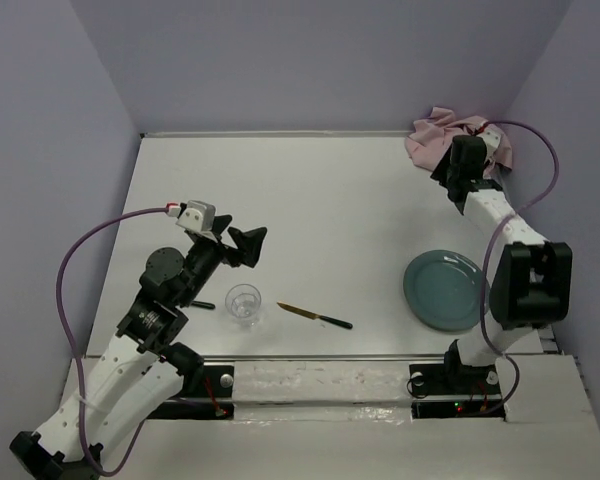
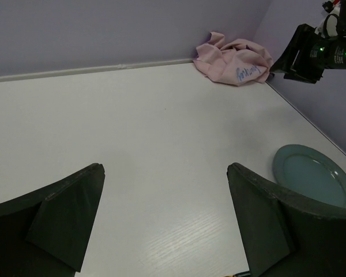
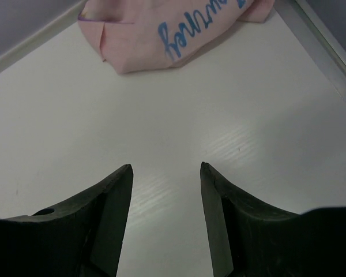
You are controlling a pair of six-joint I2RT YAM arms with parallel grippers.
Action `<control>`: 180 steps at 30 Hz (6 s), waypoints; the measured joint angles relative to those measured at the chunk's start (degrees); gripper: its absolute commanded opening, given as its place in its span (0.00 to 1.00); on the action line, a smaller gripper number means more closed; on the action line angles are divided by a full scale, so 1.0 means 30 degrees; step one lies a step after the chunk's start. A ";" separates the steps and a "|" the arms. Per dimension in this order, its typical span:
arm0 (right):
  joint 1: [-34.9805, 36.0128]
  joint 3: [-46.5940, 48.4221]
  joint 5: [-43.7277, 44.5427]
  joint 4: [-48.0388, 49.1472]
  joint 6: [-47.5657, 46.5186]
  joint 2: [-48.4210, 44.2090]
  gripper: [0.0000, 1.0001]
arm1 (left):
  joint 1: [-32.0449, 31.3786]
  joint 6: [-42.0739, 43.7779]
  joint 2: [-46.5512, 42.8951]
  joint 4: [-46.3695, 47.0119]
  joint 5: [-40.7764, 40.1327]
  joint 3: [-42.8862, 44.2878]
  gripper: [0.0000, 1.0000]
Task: Set the dinner table for one person
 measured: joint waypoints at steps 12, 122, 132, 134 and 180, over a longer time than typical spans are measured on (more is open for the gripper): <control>-0.1902 1.0506 0.0007 0.0372 0.0102 1.2378 0.83 | -0.0029 0.0153 0.1144 -0.0095 -0.1042 0.0000 0.92; -0.1049 2.2957 -1.1599 -0.0474 0.3570 2.2112 0.38 | 0.9100 -0.3883 4.1528 -1.1060 -0.1326 3.7492 0.55; -0.1071 2.1471 -1.2349 0.1545 0.4699 2.2105 0.08 | 0.9180 -0.3927 4.1528 -1.1344 -0.0823 3.7565 0.38; -0.1078 2.1158 -1.2480 0.2113 0.4830 2.2090 0.04 | 0.9187 -0.3949 4.1535 -1.1438 -0.0758 3.7565 0.28; -0.1020 0.2273 -1.3952 0.6550 0.2528 -0.6761 0.00 | 0.8306 -0.2259 2.3569 -1.4112 -0.1188 4.0501 0.00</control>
